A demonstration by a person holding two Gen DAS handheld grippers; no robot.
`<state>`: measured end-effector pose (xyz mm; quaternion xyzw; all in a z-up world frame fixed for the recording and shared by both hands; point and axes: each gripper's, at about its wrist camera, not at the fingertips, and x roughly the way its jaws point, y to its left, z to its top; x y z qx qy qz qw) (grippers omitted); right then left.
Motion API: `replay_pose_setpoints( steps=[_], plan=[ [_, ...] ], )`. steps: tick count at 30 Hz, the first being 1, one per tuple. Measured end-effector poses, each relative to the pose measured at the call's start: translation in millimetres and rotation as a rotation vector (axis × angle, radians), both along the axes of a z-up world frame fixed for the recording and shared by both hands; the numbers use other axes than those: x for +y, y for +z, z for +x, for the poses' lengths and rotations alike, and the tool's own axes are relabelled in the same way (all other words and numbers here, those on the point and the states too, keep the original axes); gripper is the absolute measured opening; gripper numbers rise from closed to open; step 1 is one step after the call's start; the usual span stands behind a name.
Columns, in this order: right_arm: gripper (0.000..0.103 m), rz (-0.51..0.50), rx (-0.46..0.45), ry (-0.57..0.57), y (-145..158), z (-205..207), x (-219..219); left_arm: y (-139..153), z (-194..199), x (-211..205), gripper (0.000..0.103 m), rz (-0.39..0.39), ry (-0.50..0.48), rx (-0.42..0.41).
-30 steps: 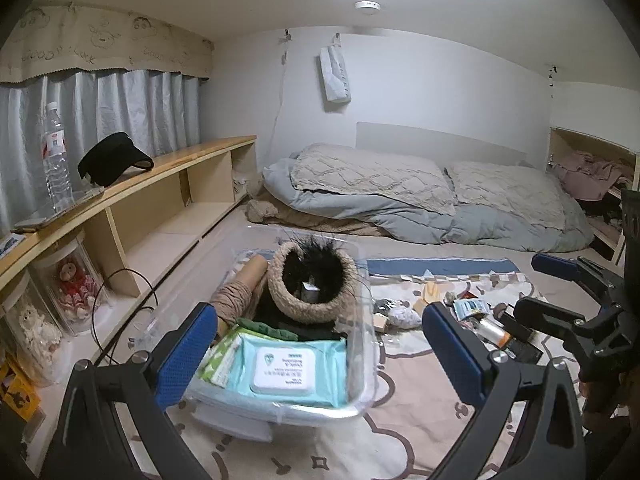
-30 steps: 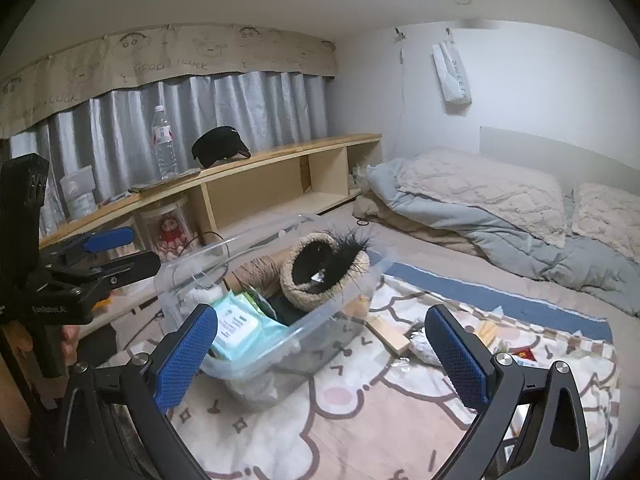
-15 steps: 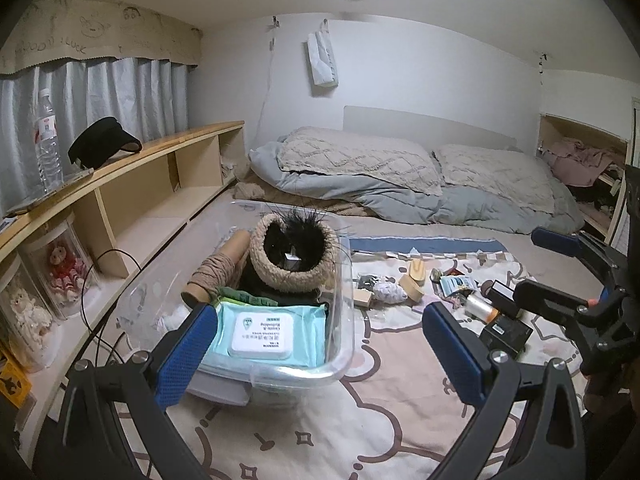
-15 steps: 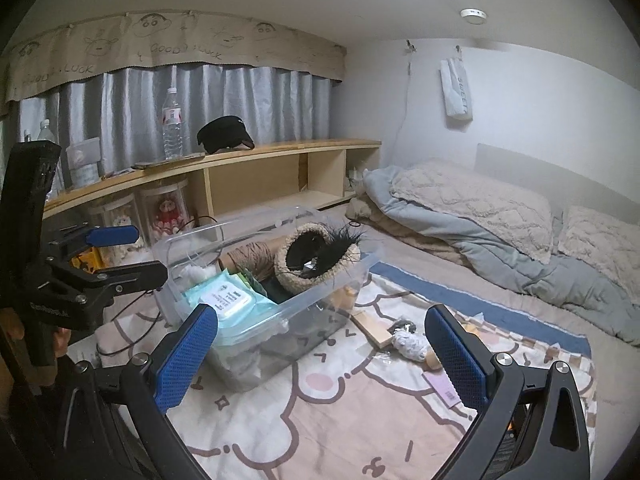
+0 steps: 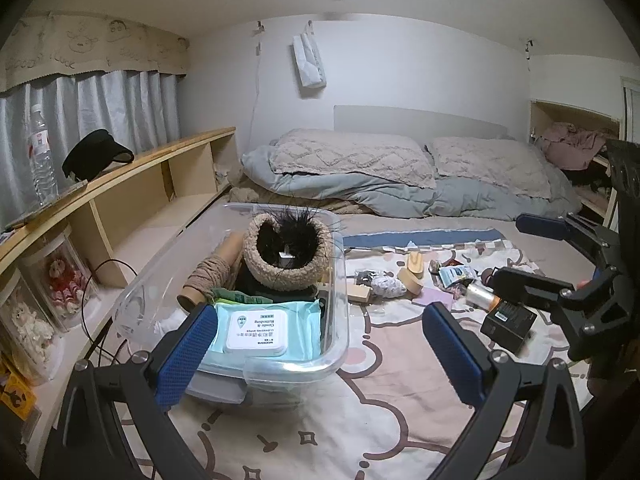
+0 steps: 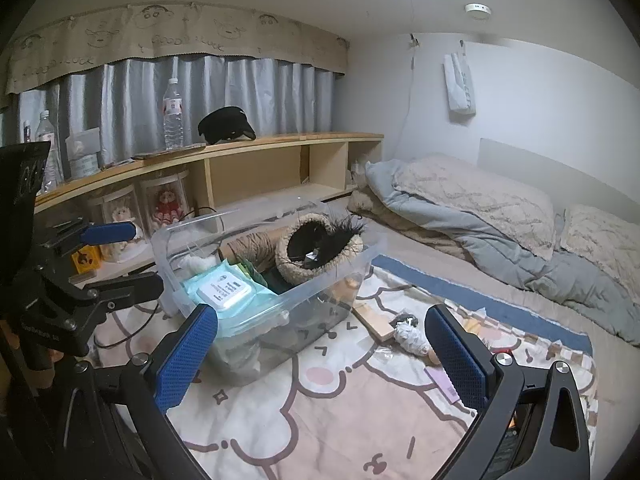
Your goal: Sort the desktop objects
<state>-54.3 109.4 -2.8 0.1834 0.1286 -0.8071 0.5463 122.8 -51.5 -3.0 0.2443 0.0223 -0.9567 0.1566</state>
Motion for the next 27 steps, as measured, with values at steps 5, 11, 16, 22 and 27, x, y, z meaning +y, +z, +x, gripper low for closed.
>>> replay_pose_setpoints(
  steps=[5, 11, 16, 22, 27],
  plan=[
    [0.103, 0.005, -0.013, -0.014, -3, -7, -2, -1, -1, -1, 0.103, 0.003, -0.007, 0.004],
    [0.103, 0.006, -0.029, -0.018, -6, -11, -3, -2, -3, -3, 0.103, 0.011, -0.003, -0.001],
    [0.103, 0.007, -0.031, -0.016, -6, -11, -4, -2, -2, -4, 0.103, 0.017, -0.001, 0.000],
    [0.103, 0.014, -0.029, -0.010, -7, -9, -5, -3, -2, -4, 0.103, 0.015, -0.002, 0.002],
    [0.103, 0.015, -0.031, -0.009, -8, -9, -5, -3, -2, -4, 0.103, 0.016, 0.003, 0.001]
  ],
)
